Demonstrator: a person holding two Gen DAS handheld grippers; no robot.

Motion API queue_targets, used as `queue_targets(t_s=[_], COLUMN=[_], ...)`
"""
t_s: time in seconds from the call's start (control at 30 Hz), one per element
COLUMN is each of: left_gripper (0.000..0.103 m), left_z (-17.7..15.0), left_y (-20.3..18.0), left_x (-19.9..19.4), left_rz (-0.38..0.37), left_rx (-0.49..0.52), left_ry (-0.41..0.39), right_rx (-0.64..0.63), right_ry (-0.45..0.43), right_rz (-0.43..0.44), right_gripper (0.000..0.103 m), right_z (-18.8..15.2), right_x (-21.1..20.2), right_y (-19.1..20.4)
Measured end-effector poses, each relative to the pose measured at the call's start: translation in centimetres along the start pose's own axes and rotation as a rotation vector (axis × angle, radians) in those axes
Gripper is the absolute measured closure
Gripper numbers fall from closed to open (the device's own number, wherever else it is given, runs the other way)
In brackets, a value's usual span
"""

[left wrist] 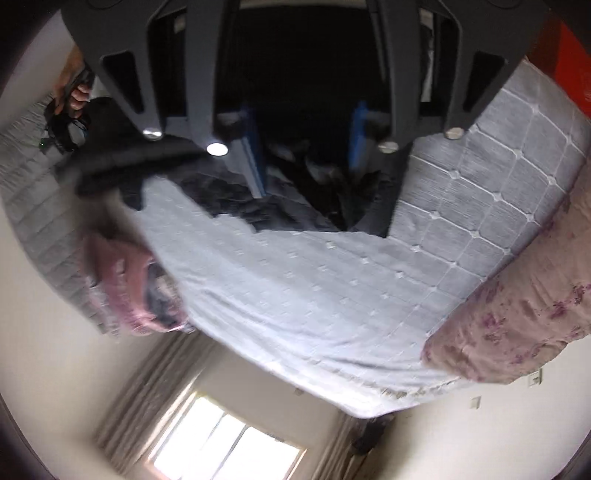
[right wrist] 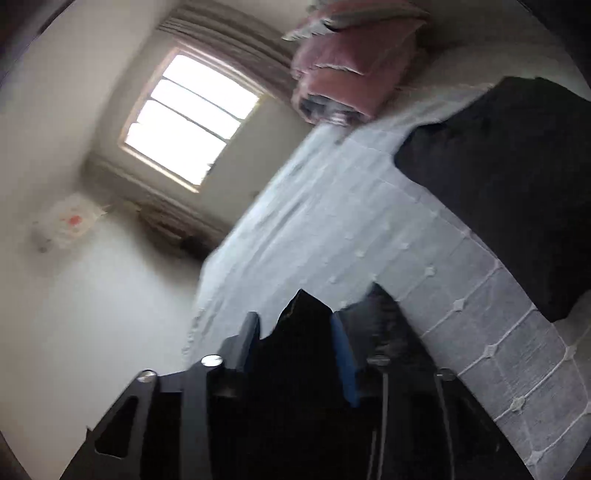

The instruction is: Fold large clothes

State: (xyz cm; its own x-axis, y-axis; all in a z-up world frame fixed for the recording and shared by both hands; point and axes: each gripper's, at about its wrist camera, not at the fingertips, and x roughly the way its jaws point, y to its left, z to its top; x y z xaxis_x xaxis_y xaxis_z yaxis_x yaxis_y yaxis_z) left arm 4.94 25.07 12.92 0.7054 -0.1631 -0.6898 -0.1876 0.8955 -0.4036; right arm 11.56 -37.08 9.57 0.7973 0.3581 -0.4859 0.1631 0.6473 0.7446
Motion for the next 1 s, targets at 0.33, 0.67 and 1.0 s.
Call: queue_targets(t_s=[0.33, 0.67, 1.0], left_gripper=[0.035, 0.093, 0.096], left_z=[-1.6, -0.1, 5.4], left_y=[4.7, 3.4, -0.4], left_x=[8.9, 14.9, 15.5], left_rz=[0.096, 0.312, 0.418], left_rx=[-0.055, -0.012, 0.041], left_ry=[0.124, 0.182, 0.017], right_rx=[-0.141, -0.375, -0.521], right_ry=[0.108, 0.259, 0.047], right_rz=[-0.283, -0.325, -0.395], right_gripper=[0.032, 0.079, 0.098], right_z=[0.8, -1.1, 0.4], right_x=[8.4, 14.7, 16.9], right_y=[-4.4, -0.9, 4.6])
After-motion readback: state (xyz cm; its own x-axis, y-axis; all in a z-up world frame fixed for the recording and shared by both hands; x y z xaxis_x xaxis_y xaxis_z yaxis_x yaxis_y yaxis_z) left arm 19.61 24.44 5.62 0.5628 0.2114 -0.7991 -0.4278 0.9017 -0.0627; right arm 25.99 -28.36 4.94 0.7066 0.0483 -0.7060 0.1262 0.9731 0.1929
